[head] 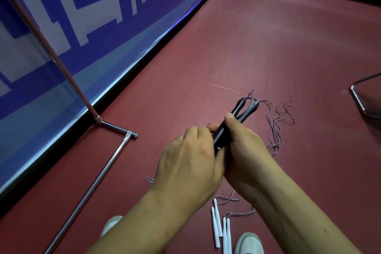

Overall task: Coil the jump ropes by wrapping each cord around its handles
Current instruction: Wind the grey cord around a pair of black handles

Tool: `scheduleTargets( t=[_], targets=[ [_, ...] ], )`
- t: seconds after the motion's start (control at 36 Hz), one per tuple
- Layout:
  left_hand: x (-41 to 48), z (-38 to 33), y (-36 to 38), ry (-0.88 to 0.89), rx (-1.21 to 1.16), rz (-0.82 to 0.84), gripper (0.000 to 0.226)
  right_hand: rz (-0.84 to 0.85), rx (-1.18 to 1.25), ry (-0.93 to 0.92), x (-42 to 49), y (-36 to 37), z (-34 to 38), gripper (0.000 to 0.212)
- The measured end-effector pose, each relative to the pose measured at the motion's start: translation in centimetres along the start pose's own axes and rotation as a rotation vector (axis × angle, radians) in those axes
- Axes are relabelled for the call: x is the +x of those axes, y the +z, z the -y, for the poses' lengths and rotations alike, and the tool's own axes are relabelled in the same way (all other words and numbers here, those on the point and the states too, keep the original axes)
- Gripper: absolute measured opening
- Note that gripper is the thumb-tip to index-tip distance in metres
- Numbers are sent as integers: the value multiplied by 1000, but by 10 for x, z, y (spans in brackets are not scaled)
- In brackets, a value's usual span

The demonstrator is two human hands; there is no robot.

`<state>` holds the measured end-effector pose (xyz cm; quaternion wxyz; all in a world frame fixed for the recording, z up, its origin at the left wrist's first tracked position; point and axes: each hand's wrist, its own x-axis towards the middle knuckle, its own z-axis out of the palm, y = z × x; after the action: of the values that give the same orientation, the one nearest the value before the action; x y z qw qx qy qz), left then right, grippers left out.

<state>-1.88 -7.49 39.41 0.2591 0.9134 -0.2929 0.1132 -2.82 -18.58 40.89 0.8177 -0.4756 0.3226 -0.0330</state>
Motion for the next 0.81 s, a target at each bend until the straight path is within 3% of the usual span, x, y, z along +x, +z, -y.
scheduleTargets(
  t=[0.22, 0.5, 0.67, 0.75, 0.81],
  targets=[
    [3, 3, -1, -10, -41, 85, 42, 78, 48, 116, -4, -6, 3, 55],
    [8, 12, -1, 81, -172, 143, 31, 218, 155, 268, -13, -13, 7, 59],
    [11, 18, -2, 83, -252, 97, 35, 374, 127, 227, -17, -17, 11, 51],
    [10, 16, -6, 6, -407, 93, 36, 407, -5, 140, -21, -15, 16, 28],
    [10, 14, -11, -62, -565, 105, 32, 421, -22, 59, -19, -17, 16, 34]
  ],
)
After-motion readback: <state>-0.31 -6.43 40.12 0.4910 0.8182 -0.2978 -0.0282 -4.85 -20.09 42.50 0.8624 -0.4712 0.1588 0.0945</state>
